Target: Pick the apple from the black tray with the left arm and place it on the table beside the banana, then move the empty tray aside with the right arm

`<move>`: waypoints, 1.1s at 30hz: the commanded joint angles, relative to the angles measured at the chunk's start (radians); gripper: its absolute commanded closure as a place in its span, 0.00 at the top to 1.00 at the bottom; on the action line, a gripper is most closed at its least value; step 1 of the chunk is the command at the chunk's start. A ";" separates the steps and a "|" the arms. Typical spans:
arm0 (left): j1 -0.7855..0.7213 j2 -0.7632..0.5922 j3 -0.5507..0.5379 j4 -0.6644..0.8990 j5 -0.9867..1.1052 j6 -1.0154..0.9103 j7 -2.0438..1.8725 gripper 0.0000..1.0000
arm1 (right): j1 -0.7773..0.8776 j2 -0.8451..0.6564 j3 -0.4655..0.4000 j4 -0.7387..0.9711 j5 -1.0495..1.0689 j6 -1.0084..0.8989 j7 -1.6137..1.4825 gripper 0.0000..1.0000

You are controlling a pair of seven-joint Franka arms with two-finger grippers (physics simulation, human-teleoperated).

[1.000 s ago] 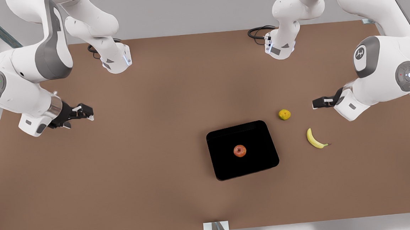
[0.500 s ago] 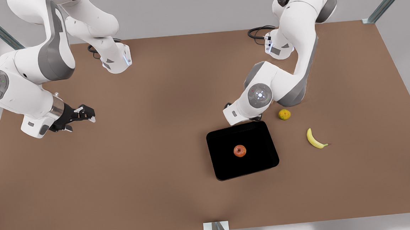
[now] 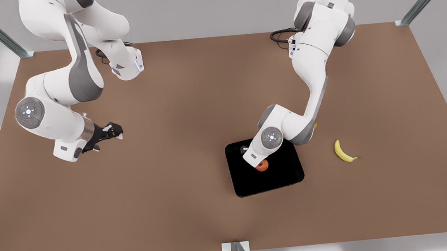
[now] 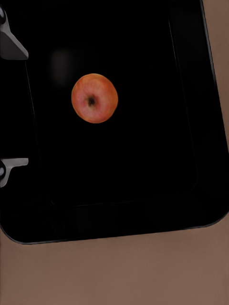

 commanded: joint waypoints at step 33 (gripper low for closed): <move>0.013 0.132 0.024 -0.007 0.110 0.196 -0.294 1.00 | -0.024 0.115 -0.006 0.086 0.069 0.190 -0.320 1.00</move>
